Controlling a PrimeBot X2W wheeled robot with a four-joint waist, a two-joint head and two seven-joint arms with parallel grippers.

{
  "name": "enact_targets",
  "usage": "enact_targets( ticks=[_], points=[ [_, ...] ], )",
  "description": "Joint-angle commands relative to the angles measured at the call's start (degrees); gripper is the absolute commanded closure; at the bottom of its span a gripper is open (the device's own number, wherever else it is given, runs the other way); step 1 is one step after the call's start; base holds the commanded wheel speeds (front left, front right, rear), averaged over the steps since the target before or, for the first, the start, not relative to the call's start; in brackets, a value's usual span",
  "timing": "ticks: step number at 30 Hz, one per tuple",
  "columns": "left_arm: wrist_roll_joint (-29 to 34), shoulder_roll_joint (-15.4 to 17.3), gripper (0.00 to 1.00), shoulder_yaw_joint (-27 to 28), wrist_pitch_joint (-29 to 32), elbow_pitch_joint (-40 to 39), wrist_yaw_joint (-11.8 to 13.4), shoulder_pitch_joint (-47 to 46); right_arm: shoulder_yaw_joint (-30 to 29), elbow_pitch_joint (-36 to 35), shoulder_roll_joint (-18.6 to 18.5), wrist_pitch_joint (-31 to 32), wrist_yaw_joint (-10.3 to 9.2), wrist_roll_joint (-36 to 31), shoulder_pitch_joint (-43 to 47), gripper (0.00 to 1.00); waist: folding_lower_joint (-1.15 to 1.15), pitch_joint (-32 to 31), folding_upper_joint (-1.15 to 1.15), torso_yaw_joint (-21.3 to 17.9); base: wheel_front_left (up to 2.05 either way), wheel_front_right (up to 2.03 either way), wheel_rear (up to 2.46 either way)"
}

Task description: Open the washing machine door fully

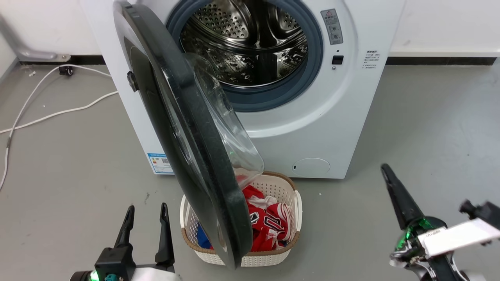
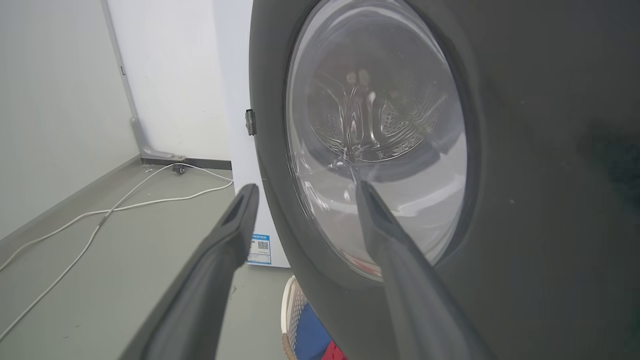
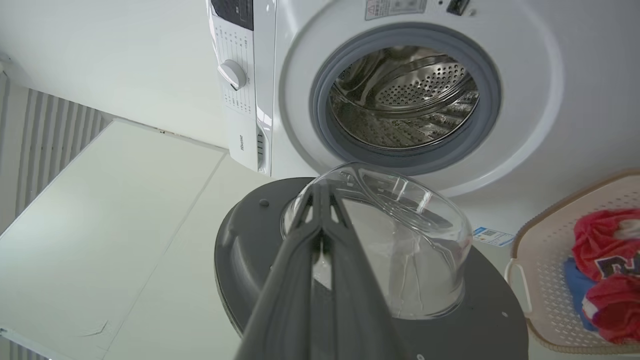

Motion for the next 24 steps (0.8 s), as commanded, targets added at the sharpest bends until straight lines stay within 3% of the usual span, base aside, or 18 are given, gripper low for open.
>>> enact_targets(
  ticks=[1, 6, 7, 8, 9, 11, 17, 20, 24],
  points=[
    [-0.07, -0.05, 0.0, 0.07, -0.14, -0.16, 0.14, 0.83, -0.53, -0.14, -0.06, -3.13, 0.14, -2.0, 1.75, 1.0, 0.01, -0.48, 0.0, -0.29, 0.0, 0.0, 0.0],
    [-0.08, -0.05, 0.0, 0.35, -0.14, -0.12, 0.1, 1.38, -0.07, 0.36, -1.81, -14.6, 0.14, -10.67, 4.7, 1.0, 0.01, -1.45, 0.0, -0.67, 0.0, 0.0, 0.0],
    [-0.08, -0.05, 0.0, 0.41, -0.14, -0.1, 0.07, 1.5, 0.49, 0.84, -2.74, -17.5, 0.14, -13.82, 5.2, 0.78, 0.01, -1.66, 0.0, -0.71, 0.0, 0.0, 0.0],
    [-0.08, -0.05, 0.0, 0.47, -0.14, -0.1, 0.05, 1.59, 1.62, 1.2, -3.44, -19.31, 0.14, -16.67, 5.56, 0.29, 0.01, -1.86, 0.0, -0.73, 0.0, 0.0, 0.0],
    [-0.1, -0.06, 0.0, 0.48, -0.14, -0.17, 0.1, 1.67, 2.02, 1.66, -3.84, -20.91, 0.14, -19.95, 5.87, 0.0, 0.01, -2.03, 0.0, -0.8, 0.0, 0.0, 0.0],
    [-0.14, -0.05, 0.0, 0.59, -0.14, -0.28, 0.19, 1.83, 2.36, 2.1, -4.51, -22.27, 0.14, -27.12, 5.99, 0.0, 0.01, -2.25, 0.0, -0.93, 0.0, 0.0, 0.0],
    [-0.17, -0.05, 0.0, 0.61, -0.14, -0.46, 0.18, 1.65, -3.53, -3.97, -0.76, -22.49, 0.14, -55.01, 6.16, 0.0, 0.01, -2.3, 0.0, -1.19, 0.0, 0.0, 0.0],
    [-0.26, -0.05, 0.0, 0.44, -0.14, -0.42, 0.17, 1.71, -3.69, -7.12, 0.29, -22.5, 0.09, -68.58, 7.13, 0.0, 0.01, -2.33, 0.0, -1.1, 0.0, 0.0, 0.0],
    [-0.39, -0.05, 0.0, 0.22, -0.14, -0.46, 0.45, 1.63, -5.4, -7.75, 2.28, -22.51, 0.07, -77.1, 8.37, 0.0, 0.01, -2.22, 0.0, -0.98, 0.0, 0.0, 0.0]
  ],
)
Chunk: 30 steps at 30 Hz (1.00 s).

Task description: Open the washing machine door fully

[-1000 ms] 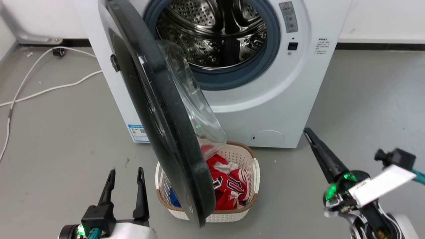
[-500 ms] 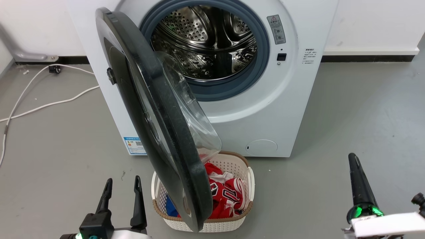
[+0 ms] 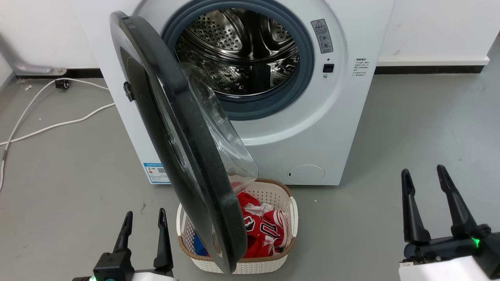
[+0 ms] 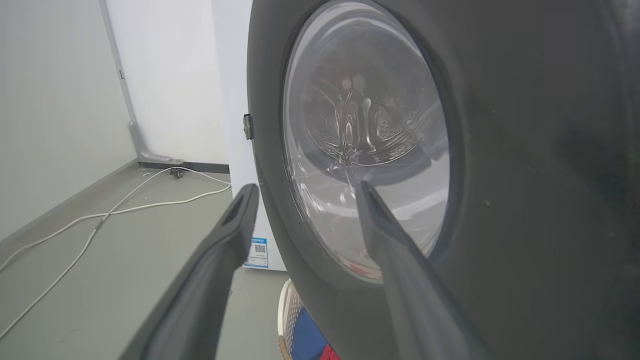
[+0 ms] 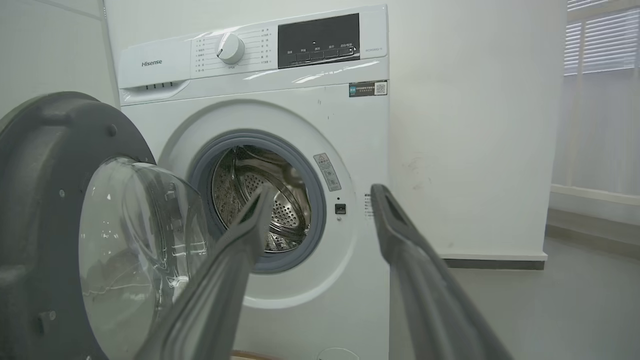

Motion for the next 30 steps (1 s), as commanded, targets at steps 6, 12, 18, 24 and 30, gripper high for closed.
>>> enact_targets(
  ticks=[6, 12, 18, 24, 30],
  points=[
    [-0.08, -0.05, 0.0, -0.19, -0.14, -0.2, 0.45, -0.08, -2.42, 2.07, 1.27, -0.11, -0.01, -6.96, 2.32, 0.0, 0.0, 0.18, 0.0, 0.19, 0.0, 0.0, 0.0],
    [0.45, -0.05, 0.0, -0.16, -0.14, -0.43, 0.4, 0.16, -2.96, 6.08, 1.45, -0.11, -0.01, -5.89, 3.49, 0.0, 0.0, 0.13, 0.0, 0.14, 0.0, 0.0, 0.0],
    [1.03, -0.05, 0.0, -0.17, -0.14, -0.88, 0.49, 0.59, -3.2, 8.63, 1.47, -0.12, -0.01, -4.48, 4.26, 0.0, 0.0, -0.07, 0.0, -0.03, 0.0, 0.0, 0.0],
    [1.19, -0.05, 0.0, -0.22, -0.14, -0.98, 0.51, 0.62, -2.96, 9.94, 1.48, -0.12, -0.01, -3.73, 4.45, 0.0, 0.0, -0.07, 0.0, 0.0, 0.0, 0.0, 0.0],
    [1.29, -0.05, 0.0, -0.25, -0.14, -0.77, 0.92, 0.55, -2.87, 10.66, 1.48, -0.12, -0.01, -3.26, 4.36, 0.0, 0.0, -0.12, 0.0, 0.13, 0.0, 0.0, 0.0]
  ],
)
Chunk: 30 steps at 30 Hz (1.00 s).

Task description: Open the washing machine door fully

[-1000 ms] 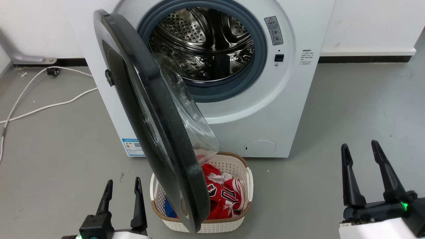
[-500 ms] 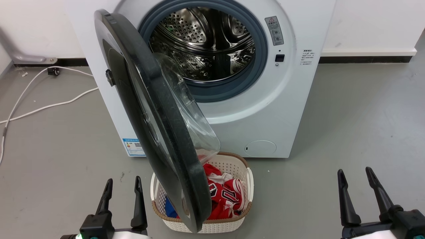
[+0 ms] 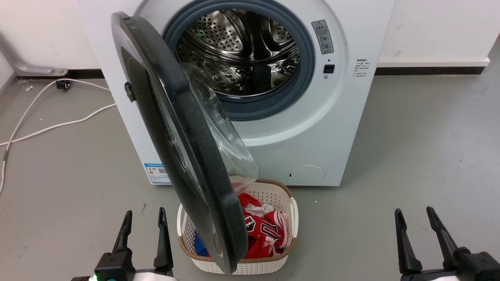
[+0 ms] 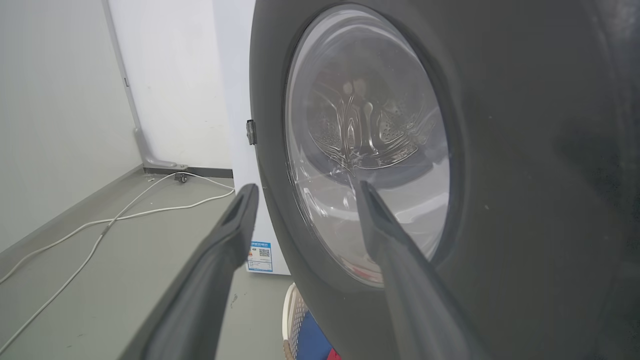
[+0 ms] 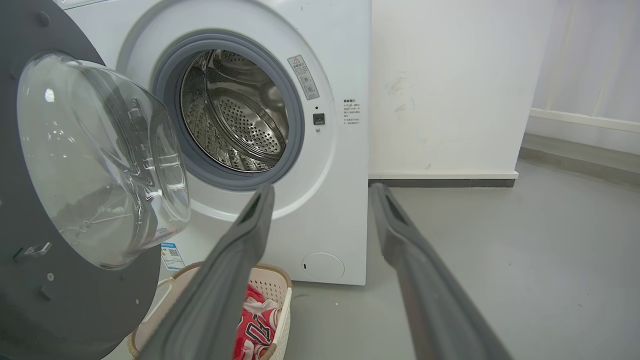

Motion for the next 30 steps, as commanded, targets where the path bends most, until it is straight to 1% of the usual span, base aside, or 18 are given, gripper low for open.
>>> enact_targets(
  ticks=[1, 6, 7, 8, 9, 10, 14, 17, 23, 26, 28, 30],
  points=[
    [0.32, -0.05, 0.0, -0.06, -0.14, 0.05, 0.23, 0.39, -0.01, 0.12, 0.21, -0.12, -0.01, 0.41, 0.13, 0.0, 0.0, 0.0, 0.0, 0.03, 0.0, 0.0, 0.0],
    [0.16, -0.05, 0.0, 0.04, -0.13, 0.47, 0.02, 0.39, -0.21, 0.56, 0.21, -0.12, -0.01, 0.76, -0.06, 0.0, 0.0, -0.07, 0.0, 0.11, 0.0, 0.0, 0.0],
    [0.17, -0.05, 0.45, 0.05, -0.13, 0.55, 0.0, 0.43, -0.23, 0.63, 0.21, -0.12, -0.01, 0.78, -0.08, 0.0, 0.0, -0.09, 0.0, 0.11, 0.0, 0.0, 0.0],
    [0.18, -0.05, 0.64, 0.09, -0.13, 0.61, -0.04, 0.48, -0.2, 0.68, 0.21, -0.12, -0.01, 0.79, -0.08, 0.0, 0.0, -0.1, 0.0, 0.11, 0.0, 0.0, 0.0],
    [0.18, -0.05, 0.89, 0.09, -0.13, 0.68, -0.08, 0.53, -0.18, 0.72, 0.21, -0.12, -0.01, 0.81, -0.09, 0.0, 0.0, -0.1, 0.0, 0.11, 0.0, 0.0, 0.0],
    [0.18, -0.05, 1.0, 0.08, -0.13, 0.74, -0.1, 0.56, -0.12, 0.78, 0.21, -0.12, -0.01, 0.86, -0.11, 0.0, 0.0, -0.1, 0.0, 0.12, 0.0, 0.0, 0.0],
    [0.32, -0.05, 1.0, 0.24, -0.13, 0.58, -0.38, 0.31, 0.08, 0.85, 0.22, -0.12, -0.01, 1.04, -0.22, 0.0, 0.0, -0.08, 0.0, 0.21, 0.0, 0.0, 0.0],
    [0.91, -0.05, 1.0, 0.87, -0.13, -1.73, 0.06, -0.61, 0.07, 0.86, 0.22, -0.12, -0.01, 1.17, -0.33, 0.0, 0.0, -0.02, 0.0, 0.32, 0.0, 0.0, 0.0],
    [2.42, -0.06, 1.0, 2.13, -0.13, -8.36, 0.38, -2.96, -0.1, 0.89, 0.21, -0.12, -0.01, 1.18, -0.58, 0.0, 0.0, 0.08, 0.0, 0.64, 0.0, 0.0, 0.0],
    [3.27, -0.06, 1.0, 1.91, -0.13, -12.68, 0.7, -4.19, 0.03, 1.0, 0.21, -0.12, -0.01, 1.28, -0.7, 0.0, 0.0, 0.11, 0.0, 0.69, 0.0, 0.0, 0.0],
    [2.49, -0.06, 1.0, 1.61, -0.13, -15.73, 0.98, -5.15, 0.21, 1.04, 0.21, -0.12, -0.01, 1.34, -0.74, 0.0, 0.0, 0.13, 0.0, 0.67, 0.0, 0.0, 0.0],
    [3.29, -0.06, 1.0, 0.87, -0.13, -18.46, 0.76, -5.99, 0.35, 1.06, 0.21, -0.12, -0.01, 1.46, -0.76, 0.0, 0.0, 0.13, 0.0, 0.64, 0.0, 0.0, 0.0]
  ],
)
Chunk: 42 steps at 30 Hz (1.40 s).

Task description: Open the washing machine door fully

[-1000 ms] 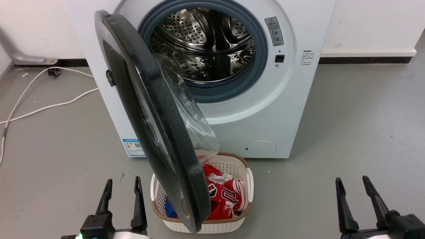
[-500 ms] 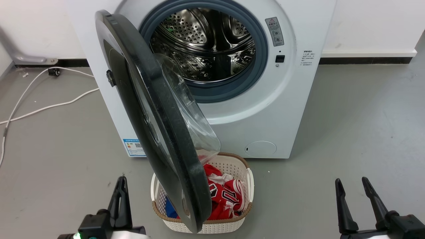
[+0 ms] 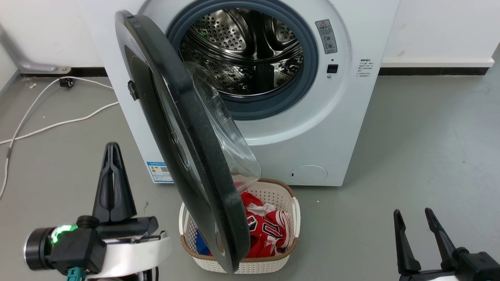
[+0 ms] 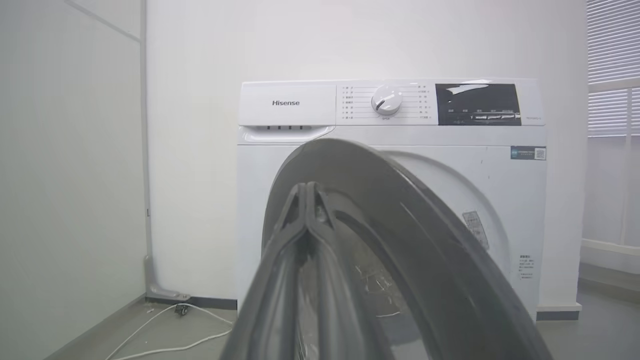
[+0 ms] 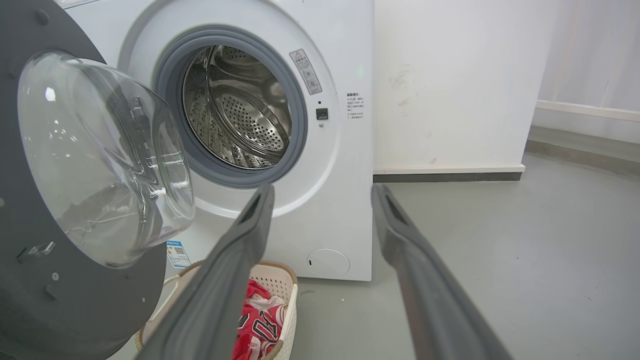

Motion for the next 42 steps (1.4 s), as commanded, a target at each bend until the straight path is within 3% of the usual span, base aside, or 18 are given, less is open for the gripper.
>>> enact_targets(
  ticks=[1, 10, 20, 42],
  points=[
    [0.39, -0.06, 1.0, -0.89, -0.13, -2.26, -0.21, -1.42, 0.1, 0.06, 0.2, -0.12, -0.01, 0.22, -0.62, 0.0, 0.0, 0.03, 0.0, -0.01, 0.0, 0.0, 0.0],
    [0.93, -0.05, 1.0, -10.81, -0.13, -9.59, -3.03, -6.95, 1.01, 0.38, 0.2, -0.12, -0.01, 0.13, -0.85, 0.0, 0.0, -0.2, 0.0, -0.18, 0.0, 0.0, 0.0],
    [0.24, -0.04, 1.0, -23.61, -0.13, -8.56, -5.44, -10.19, 2.16, 0.63, 0.19, -0.12, -0.01, 0.01, -1.17, 0.0, 0.0, -0.35, 0.0, -0.83, 0.0, 0.0, 0.0],
    [0.7, 0.06, 1.0, -34.0, -0.12, 2.9, -10.09, -4.08, 3.04, 2.82, 0.19, -0.12, -0.01, 0.3, -0.79, 0.0, 0.0, -0.09, 0.0, 0.98, 0.0, 0.0, 0.0]
  ],
)
